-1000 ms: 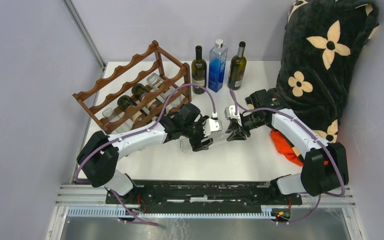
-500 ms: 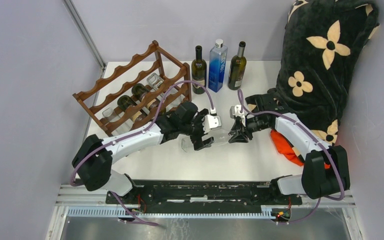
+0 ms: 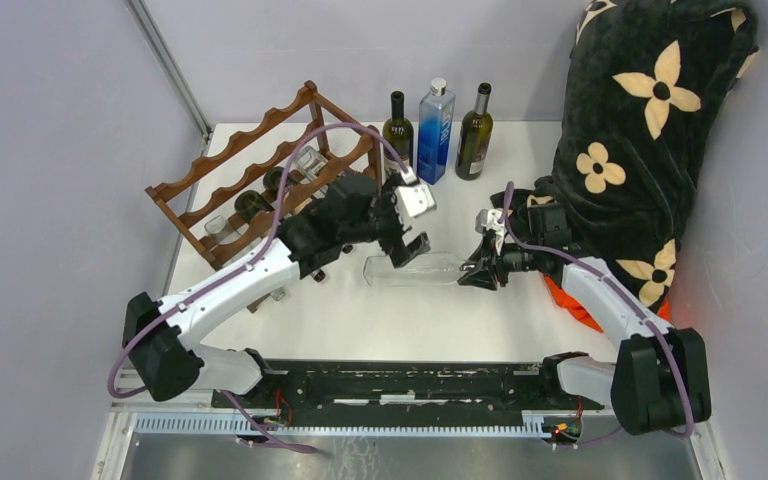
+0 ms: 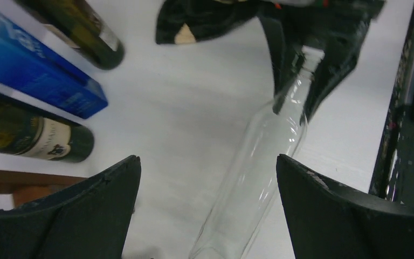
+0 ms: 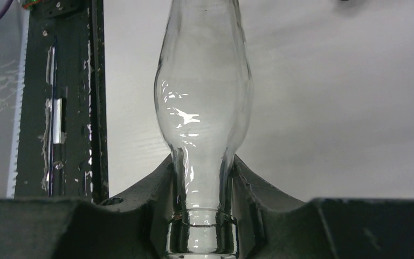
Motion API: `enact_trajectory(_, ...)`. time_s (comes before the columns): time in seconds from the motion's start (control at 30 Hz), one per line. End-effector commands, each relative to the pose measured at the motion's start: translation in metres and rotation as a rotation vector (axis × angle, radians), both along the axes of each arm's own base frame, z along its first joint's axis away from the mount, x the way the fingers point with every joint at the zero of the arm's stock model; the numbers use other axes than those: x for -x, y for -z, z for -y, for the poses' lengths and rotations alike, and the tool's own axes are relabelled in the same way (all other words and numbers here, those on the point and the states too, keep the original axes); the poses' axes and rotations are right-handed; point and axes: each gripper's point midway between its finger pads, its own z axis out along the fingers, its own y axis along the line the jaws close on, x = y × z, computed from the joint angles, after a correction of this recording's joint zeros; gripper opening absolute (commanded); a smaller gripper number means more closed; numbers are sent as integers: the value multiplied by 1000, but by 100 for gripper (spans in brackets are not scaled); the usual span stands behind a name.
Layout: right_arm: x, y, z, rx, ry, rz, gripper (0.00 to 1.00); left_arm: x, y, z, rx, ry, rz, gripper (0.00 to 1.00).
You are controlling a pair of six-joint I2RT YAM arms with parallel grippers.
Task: Put the wine bottle on the wine rack
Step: Pick up the wine bottle from the center of the board, then place the wine bottle in the wine rack.
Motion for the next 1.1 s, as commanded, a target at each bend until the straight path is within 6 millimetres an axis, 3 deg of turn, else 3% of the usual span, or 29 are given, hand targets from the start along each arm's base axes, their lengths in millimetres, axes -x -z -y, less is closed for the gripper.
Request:
enact_trajectory(0.0, -22, -55, -14, -185, 49, 130, 0, -37, -91, -22, 198, -285, -23, 100)
enact_trajectory(0.13, -34, -70, -16, -217, 96, 169, 0, -59, -134, -47, 260, -428, -51, 100)
enact_trajectory(0.3, -50, -94, -17, -296, 183, 190, 0, -75, -163, -80, 311, -568, -32, 100)
enact_trajectory(0.43, -62, -108, -19, -368, 261, 170, 0, -83, -164, -100, 302, -658, -8, 100)
enact_trajectory(0.6, -78, -111, -27, -396, 316, 143, 0, -89, -164, -115, 282, -716, 21, 98)
enact_trajectory(1.07, -98, -117, -57, -461, 350, 111, 0, -91, -161, -131, 227, -763, 57, 98)
